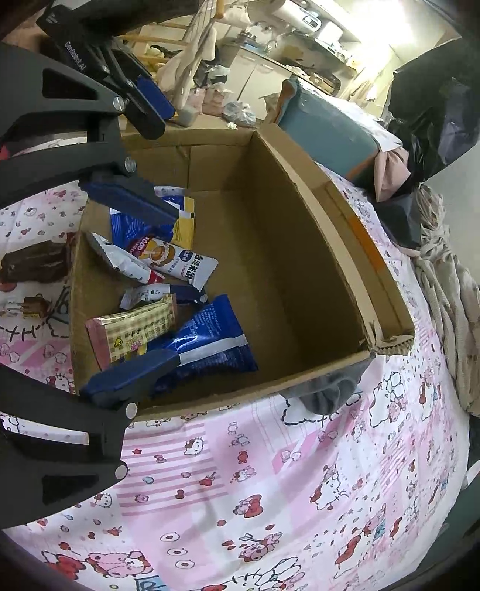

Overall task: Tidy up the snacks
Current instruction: 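Open both grippers to release the two bars into the box, then grasp the dark brown bag with the left gripper while the right grasps a brown-white stick snack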

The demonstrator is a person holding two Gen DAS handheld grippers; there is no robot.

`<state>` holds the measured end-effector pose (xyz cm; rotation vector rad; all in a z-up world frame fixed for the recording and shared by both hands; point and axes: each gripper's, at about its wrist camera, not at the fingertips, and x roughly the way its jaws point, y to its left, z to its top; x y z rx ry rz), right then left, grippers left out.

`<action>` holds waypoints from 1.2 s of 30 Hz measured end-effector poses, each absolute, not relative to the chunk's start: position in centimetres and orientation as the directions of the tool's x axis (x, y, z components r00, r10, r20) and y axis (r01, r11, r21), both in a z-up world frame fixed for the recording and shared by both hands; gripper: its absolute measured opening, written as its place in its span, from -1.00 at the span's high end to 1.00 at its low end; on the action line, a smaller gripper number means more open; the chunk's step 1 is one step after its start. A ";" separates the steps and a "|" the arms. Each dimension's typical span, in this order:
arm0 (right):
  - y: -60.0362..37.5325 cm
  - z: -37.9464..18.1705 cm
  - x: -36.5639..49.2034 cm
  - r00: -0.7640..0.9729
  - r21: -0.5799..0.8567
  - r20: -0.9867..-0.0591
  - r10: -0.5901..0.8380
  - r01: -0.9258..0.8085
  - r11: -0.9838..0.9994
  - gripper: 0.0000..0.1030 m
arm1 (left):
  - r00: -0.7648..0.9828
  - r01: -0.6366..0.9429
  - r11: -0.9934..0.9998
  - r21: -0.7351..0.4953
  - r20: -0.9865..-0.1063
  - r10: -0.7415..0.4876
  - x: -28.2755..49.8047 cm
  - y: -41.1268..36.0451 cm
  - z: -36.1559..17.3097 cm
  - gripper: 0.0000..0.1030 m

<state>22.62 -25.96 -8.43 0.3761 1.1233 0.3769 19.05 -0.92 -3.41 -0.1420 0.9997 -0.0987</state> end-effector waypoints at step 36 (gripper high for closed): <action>-26.3 -10.5 14.5 0.236 0.416 -0.881 0.410 -0.024 0.909 -0.42 | 0.504 -0.109 0.977 -0.181 -0.857 -0.103 12.8 1.4 -4.1 -0.52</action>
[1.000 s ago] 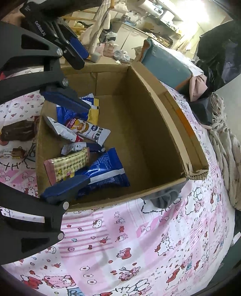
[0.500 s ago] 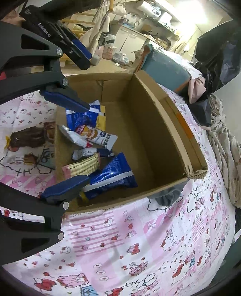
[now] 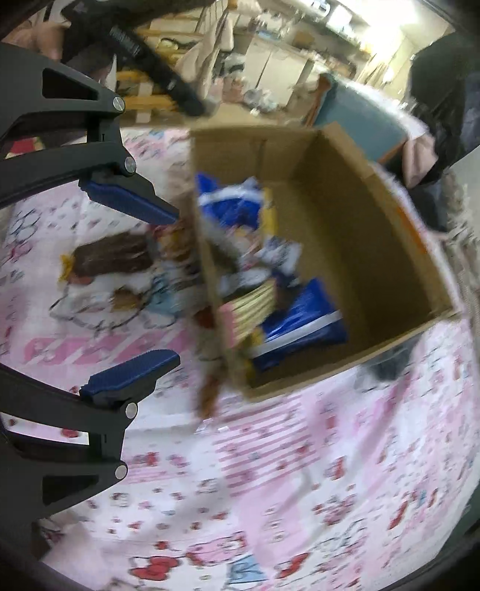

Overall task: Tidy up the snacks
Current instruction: 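Grasp the dark brown bag with the left gripper while the right grasps a brown-white stick snack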

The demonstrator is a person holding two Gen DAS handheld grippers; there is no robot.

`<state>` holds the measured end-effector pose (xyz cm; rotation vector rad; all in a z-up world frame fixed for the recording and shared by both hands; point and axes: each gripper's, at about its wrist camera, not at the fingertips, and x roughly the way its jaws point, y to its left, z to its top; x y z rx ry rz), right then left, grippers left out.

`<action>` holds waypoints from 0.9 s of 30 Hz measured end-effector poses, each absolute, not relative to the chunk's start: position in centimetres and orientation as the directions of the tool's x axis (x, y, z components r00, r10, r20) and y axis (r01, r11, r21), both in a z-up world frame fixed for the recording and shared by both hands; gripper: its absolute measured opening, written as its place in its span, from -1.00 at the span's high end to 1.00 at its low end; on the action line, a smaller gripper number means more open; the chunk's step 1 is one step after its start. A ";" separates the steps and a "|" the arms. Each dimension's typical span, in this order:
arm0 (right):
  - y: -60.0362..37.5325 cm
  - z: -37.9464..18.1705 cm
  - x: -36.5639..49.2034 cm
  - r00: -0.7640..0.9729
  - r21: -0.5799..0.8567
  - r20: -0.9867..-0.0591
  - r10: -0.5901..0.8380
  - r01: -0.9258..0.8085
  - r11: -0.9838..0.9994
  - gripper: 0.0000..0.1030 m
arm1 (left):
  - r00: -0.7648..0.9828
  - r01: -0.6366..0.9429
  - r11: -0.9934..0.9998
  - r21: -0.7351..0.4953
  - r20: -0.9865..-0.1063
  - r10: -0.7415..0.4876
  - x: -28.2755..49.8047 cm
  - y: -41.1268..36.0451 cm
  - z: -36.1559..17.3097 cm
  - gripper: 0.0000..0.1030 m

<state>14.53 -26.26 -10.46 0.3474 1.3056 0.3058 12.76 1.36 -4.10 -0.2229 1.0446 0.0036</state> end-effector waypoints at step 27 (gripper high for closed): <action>-27.8 -13.6 14.1 0.173 0.341 -0.929 0.327 0.054 0.939 0.69 | 0.211 -0.030 0.987 -0.157 -0.966 -0.147 11.0 -6.4 -13.4 -0.52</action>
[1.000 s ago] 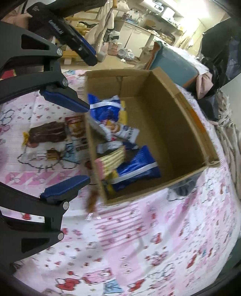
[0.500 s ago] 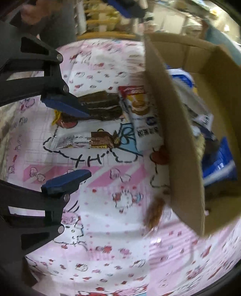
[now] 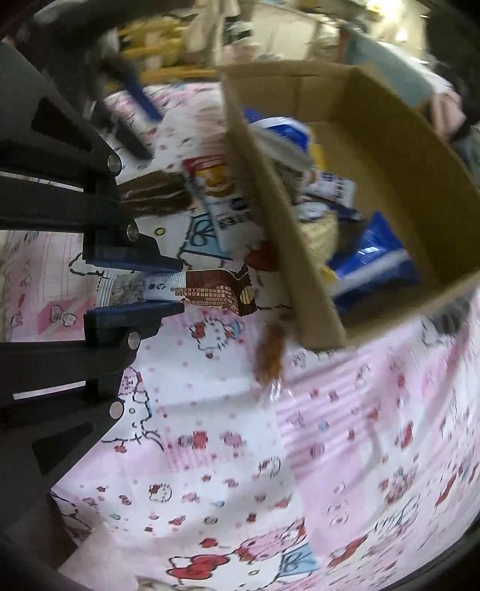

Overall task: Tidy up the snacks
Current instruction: 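Grasp the dark brown bag with the left gripper while the right grasps a brown-white stick snack, then carry both snacks over the box and open both grippers to release them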

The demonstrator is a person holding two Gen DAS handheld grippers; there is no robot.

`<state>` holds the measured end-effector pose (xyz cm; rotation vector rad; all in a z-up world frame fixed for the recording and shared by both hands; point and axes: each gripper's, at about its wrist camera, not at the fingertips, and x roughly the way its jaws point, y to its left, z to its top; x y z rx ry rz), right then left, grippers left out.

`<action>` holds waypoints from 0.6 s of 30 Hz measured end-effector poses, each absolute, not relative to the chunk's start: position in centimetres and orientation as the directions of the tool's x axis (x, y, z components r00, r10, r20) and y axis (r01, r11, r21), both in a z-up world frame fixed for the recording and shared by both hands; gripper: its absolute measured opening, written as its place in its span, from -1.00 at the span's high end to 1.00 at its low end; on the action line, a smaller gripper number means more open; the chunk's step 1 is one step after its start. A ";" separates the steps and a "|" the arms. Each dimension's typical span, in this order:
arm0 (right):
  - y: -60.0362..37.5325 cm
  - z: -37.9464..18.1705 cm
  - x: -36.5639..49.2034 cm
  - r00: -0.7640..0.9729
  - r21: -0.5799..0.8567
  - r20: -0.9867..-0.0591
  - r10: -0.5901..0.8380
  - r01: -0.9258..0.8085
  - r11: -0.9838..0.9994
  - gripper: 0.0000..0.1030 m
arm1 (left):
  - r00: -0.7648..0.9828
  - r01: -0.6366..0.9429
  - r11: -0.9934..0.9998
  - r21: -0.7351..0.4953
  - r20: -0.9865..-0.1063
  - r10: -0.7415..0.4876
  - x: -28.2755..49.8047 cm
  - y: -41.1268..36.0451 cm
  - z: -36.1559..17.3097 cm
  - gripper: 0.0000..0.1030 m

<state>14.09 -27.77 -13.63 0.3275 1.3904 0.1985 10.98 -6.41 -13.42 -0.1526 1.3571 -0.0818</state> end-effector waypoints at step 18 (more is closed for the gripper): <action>-26.5 -13.0 13.7 0.182 0.359 -0.918 0.352 0.007 0.933 0.69 | 0.100 0.079 0.989 -0.129 -0.986 -0.136 9.4 -9.3 -15.9 0.50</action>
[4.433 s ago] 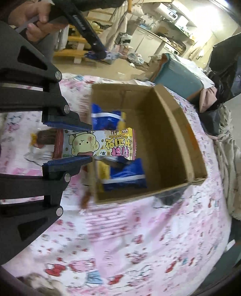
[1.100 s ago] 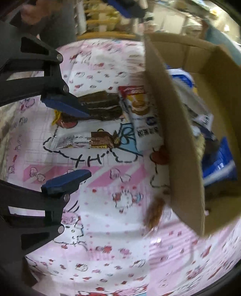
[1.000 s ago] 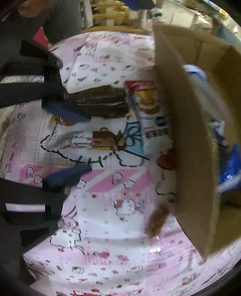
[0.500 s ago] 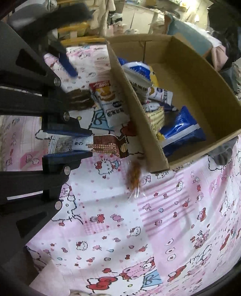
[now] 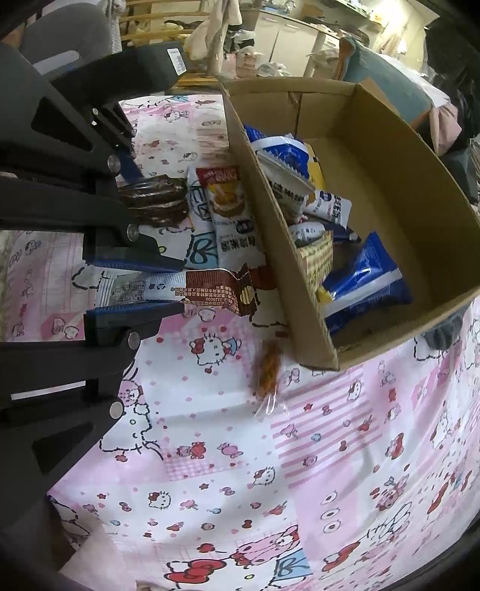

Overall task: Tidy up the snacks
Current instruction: 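Carry both snacks over the box and open both grippers to release them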

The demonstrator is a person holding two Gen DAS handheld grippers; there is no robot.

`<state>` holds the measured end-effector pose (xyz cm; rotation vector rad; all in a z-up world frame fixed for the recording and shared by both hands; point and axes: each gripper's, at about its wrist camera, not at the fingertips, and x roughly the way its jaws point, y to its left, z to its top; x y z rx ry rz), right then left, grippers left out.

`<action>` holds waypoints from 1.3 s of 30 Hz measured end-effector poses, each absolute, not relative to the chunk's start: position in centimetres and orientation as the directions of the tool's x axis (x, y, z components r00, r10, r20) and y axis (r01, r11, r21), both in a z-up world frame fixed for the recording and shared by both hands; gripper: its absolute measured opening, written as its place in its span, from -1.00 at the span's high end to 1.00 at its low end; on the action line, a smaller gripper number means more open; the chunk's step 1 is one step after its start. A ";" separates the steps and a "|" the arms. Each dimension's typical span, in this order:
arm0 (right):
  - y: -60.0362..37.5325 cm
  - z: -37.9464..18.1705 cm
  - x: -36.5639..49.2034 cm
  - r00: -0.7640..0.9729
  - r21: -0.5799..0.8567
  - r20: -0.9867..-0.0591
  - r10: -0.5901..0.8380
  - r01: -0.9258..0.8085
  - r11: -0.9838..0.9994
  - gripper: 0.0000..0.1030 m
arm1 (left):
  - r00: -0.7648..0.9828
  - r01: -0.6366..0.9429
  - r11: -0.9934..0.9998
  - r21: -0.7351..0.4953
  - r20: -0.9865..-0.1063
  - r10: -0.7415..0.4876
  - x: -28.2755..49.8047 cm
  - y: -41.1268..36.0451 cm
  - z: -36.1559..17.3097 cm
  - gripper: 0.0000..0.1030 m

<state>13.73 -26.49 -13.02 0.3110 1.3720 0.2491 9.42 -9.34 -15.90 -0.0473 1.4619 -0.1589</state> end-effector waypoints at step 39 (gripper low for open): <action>-25.8 -4.2 18.0 0.331 0.618 -0.712 0.619 -0.124 0.776 0.69 | 0.516 -0.092 0.963 -0.252 -0.839 -0.170 12.5 4.4 2.9 0.82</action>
